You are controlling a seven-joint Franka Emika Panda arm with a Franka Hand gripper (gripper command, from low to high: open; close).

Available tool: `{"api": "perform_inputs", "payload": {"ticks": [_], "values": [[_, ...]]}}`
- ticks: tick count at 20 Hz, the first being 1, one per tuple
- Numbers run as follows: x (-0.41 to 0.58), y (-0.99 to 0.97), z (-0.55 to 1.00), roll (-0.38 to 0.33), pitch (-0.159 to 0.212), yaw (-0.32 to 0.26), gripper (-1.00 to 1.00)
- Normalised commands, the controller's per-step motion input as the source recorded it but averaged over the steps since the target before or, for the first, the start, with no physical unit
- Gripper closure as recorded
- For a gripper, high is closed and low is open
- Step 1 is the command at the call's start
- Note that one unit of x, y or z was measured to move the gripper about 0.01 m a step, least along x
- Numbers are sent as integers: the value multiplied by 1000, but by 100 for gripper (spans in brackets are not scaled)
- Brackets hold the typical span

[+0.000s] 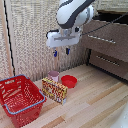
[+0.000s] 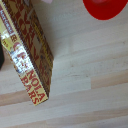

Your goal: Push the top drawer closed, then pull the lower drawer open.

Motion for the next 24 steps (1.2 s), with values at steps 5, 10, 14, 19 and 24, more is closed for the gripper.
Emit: {"api": "perform_inputs", "payload": {"ticks": [5, 10, 14, 19, 24], "values": [[-16, -21, 54, -248, -30, 159, -100], [-65, -97, 75, -313, -57, 187, -100], [-68, -97, 76, -313, -57, 187, -100], [-51, -88, 69, -321, -50, 182, -100], [0, -13, 50, -361, -10, 144, -100]]}}
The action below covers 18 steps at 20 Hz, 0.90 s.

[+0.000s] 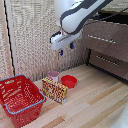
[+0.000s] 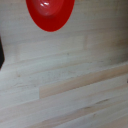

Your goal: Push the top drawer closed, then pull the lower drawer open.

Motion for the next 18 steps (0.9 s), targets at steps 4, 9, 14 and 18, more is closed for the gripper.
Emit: {"api": "perform_inputs", "payload": {"ticks": [4, 9, 14, 18], "values": [[0, 0, 32, -375, 0, 123, -100], [0, 0, 86, -373, 0, 125, -100], [0, 89, 144, -375, 0, 72, -100], [0, 202, 154, -375, 0, 12, -100]]}}
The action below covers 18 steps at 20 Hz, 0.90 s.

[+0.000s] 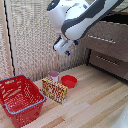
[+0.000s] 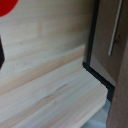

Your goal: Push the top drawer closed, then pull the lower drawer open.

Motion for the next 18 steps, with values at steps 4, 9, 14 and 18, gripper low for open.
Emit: {"api": "perform_inputs", "payload": {"ticks": [4, 9, 14, 18], "values": [[0, 206, 139, -375, 1, 0, -100], [0, 165, 87, -375, 0, 6, -100], [0, -12, 59, -373, -13, 78, -100], [0, -253, 74, -291, -72, 114, -100]]}}
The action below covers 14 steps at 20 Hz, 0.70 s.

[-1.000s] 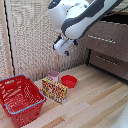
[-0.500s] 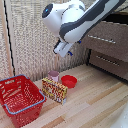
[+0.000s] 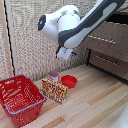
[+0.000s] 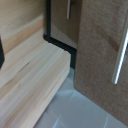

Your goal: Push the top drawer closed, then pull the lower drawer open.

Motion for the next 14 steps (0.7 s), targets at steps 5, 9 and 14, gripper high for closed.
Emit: {"api": "perform_inputs", "payload": {"ticks": [5, 9, 14], "values": [[0, -467, 38, -210, -94, 113, -100], [9, -626, 0, -179, -15, 92, -100], [15, -637, 29, -166, 0, 68, -100]]}}
